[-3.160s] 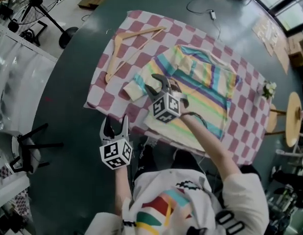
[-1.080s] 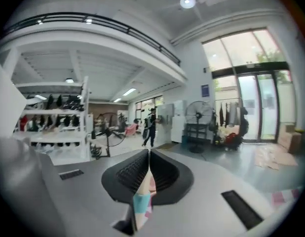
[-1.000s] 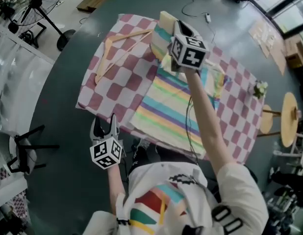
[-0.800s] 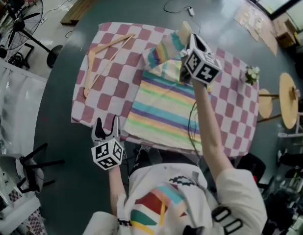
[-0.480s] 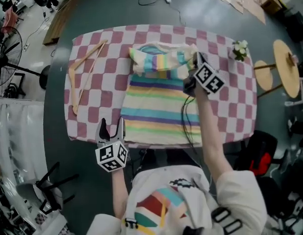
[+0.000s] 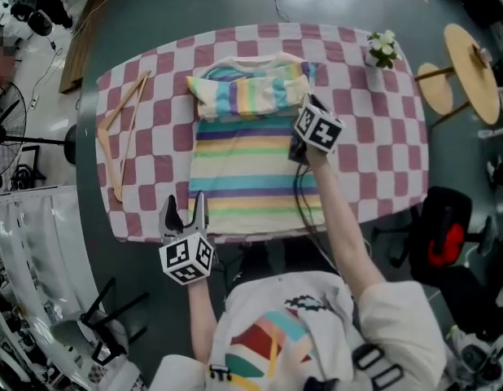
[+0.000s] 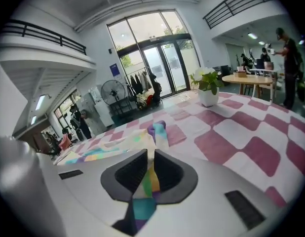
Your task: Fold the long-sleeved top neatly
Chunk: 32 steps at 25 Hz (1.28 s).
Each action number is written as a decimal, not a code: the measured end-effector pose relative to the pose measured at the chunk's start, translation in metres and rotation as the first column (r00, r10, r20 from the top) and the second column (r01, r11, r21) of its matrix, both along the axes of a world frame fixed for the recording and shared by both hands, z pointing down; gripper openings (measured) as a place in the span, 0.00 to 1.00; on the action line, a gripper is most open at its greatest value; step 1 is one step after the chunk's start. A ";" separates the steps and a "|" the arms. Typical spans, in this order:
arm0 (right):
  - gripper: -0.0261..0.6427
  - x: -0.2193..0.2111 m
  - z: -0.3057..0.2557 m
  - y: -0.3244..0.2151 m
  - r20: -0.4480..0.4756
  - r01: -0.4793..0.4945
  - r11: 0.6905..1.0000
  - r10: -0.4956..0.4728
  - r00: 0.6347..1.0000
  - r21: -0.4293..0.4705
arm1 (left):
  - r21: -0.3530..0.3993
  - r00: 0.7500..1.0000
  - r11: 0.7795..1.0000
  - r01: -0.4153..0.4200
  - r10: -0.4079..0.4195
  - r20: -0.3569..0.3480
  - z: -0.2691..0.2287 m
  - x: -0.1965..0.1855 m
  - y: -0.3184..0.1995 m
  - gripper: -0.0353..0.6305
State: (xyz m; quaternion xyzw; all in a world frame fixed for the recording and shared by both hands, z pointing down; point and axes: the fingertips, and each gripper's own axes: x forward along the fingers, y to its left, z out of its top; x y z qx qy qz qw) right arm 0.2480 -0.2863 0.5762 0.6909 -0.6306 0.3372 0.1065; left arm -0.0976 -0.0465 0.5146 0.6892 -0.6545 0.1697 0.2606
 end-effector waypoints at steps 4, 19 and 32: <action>0.13 -0.001 -0.019 0.000 -0.028 0.015 0.999 -0.014 1.000 0.047 | 0.016 1.000 1.000 -0.011 0.011 -0.006 -0.003 0.006 0.000 0.50; 0.28 -0.033 -0.092 0.155 -0.369 0.556 0.831 -0.526 0.767 -0.028 | 0.025 0.942 0.941 -0.336 0.336 0.026 -0.005 0.005 0.030 0.50; 0.28 0.019 0.014 0.363 -0.268 0.541 0.721 -0.676 0.687 -0.432 | -0.324 0.739 0.724 -0.610 0.666 0.097 0.098 -0.029 0.125 0.50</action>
